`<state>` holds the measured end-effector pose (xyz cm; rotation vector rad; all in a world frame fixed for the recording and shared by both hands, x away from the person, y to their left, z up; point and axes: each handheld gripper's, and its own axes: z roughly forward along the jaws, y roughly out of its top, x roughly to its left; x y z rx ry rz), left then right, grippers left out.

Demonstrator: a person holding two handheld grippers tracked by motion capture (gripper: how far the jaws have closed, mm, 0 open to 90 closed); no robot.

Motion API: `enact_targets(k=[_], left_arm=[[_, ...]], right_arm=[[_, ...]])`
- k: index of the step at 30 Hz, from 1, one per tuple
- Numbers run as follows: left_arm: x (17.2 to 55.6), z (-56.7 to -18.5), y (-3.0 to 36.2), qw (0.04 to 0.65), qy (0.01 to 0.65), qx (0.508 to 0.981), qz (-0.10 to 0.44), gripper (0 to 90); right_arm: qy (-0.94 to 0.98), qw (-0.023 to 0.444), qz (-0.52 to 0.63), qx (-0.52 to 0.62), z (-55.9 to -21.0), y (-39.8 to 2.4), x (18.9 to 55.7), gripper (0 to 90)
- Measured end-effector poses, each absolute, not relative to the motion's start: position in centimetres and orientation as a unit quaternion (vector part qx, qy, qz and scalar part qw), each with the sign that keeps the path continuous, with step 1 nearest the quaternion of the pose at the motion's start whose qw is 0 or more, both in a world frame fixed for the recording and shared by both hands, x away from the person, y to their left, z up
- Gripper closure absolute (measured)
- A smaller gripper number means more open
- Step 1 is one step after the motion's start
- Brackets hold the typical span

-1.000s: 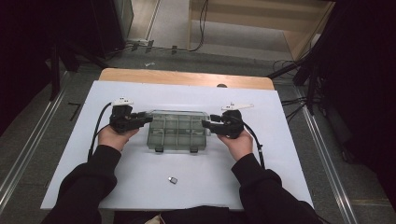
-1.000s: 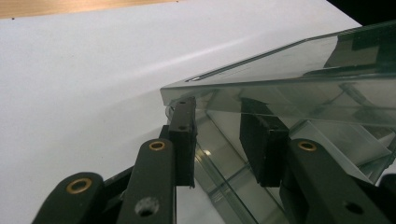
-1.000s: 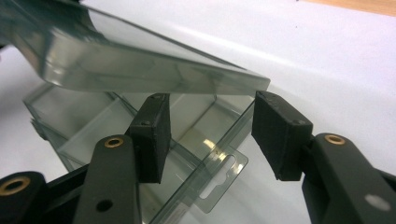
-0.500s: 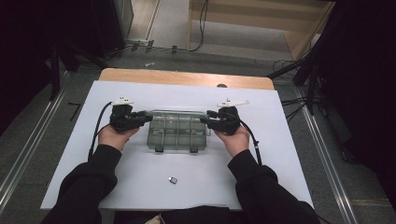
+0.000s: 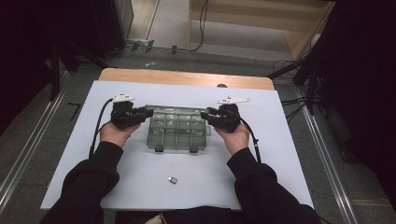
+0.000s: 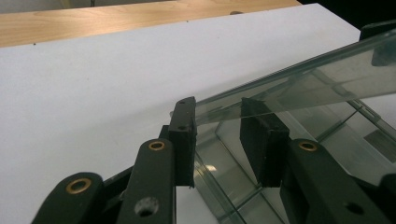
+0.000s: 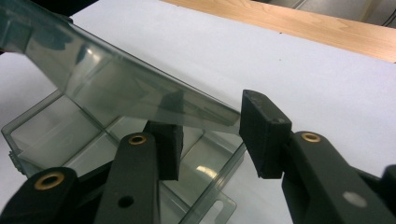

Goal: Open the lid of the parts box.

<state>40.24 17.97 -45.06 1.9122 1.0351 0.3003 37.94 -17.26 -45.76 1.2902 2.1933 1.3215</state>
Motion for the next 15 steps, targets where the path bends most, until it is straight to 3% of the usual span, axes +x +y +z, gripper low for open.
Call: enact_targets(k=[15], left_arm=[[41.12,-45.09,17.55,0.455,0.422,0.771,0.140,63.9]], right_arm=[[0.748,0.147,0.456,0.459,-45.91,-17.16,38.76,61.6]])
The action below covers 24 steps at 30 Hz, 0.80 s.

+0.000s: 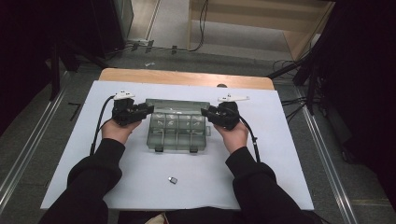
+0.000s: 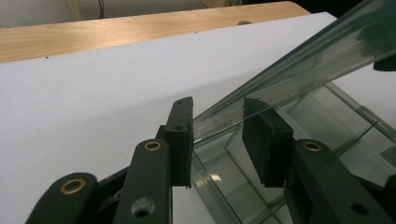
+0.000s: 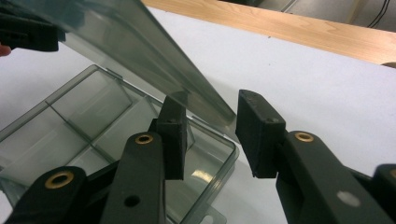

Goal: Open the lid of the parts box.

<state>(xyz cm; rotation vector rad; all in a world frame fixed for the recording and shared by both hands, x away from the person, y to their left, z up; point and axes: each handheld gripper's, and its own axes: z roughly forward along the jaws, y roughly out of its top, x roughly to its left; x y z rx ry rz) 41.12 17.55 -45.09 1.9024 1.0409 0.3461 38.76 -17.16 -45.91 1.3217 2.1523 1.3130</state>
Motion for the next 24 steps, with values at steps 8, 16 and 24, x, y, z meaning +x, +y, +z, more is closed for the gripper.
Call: enact_targets(k=[8,16,24], left_arm=[[41.4,-45.3,17.2,0.456,0.421,0.771,0.147,63.8],[42.0,-45.6,16.8,0.464,0.422,0.764,0.149,63.0],[42.4,-46.0,16.5,0.469,0.422,0.758,0.164,62.8]], right_arm=[[0.735,0.157,0.462,0.470,-46.0,-16.9,38.9,61.7],[0.724,0.161,0.466,0.483,-46.3,-16.7,39.2,61.7],[0.716,0.167,0.465,0.493,-46.6,-16.5,39.7,62.4]])
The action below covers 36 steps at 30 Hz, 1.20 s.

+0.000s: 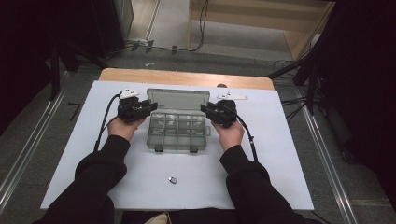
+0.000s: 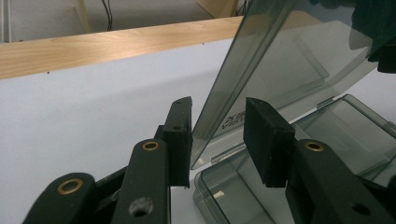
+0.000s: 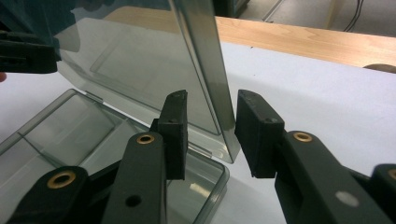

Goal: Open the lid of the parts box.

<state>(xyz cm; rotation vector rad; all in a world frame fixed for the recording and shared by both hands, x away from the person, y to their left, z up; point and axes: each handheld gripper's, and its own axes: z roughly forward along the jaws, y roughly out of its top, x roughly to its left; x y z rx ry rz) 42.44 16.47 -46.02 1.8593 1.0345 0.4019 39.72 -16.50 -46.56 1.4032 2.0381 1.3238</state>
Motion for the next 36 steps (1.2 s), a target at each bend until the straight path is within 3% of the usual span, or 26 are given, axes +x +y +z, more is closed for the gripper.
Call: enact_targets(k=[18,36], left_arm=[[43.1,-46.6,15.8,0.474,0.426,0.748,0.184,62.7],[43.5,-47.6,14.9,0.471,0.429,0.742,0.208,55.5]], right_arm=[[0.706,0.183,0.461,0.506,-47.3,-16.0,40.5,62.7],[0.697,0.201,0.459,0.512,-48.6,-15.4,41.3,62.2]])
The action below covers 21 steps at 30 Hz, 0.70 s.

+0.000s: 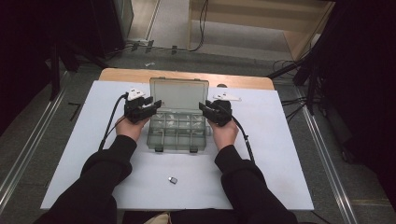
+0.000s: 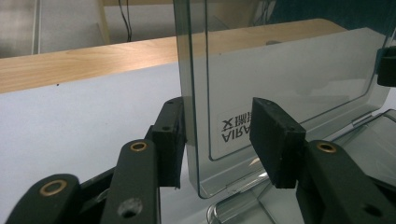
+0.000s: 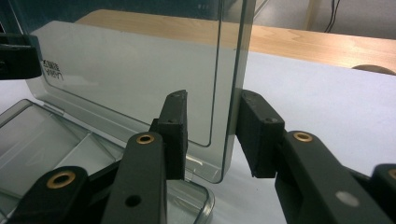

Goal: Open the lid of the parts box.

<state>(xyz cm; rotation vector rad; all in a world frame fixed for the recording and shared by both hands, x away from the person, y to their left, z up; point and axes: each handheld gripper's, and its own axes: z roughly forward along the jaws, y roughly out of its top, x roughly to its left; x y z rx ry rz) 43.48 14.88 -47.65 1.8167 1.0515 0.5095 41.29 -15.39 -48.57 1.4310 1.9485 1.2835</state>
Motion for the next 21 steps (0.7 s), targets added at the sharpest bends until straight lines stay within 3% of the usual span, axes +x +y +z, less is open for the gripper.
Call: enact_targets(k=[21], left_arm=[[44.3,-49.2,14.4,0.479,0.445,0.732,0.192,43.6]], right_arm=[[0.702,0.213,0.440,0.519,-49.6,-14.5,42.3,52.7]])
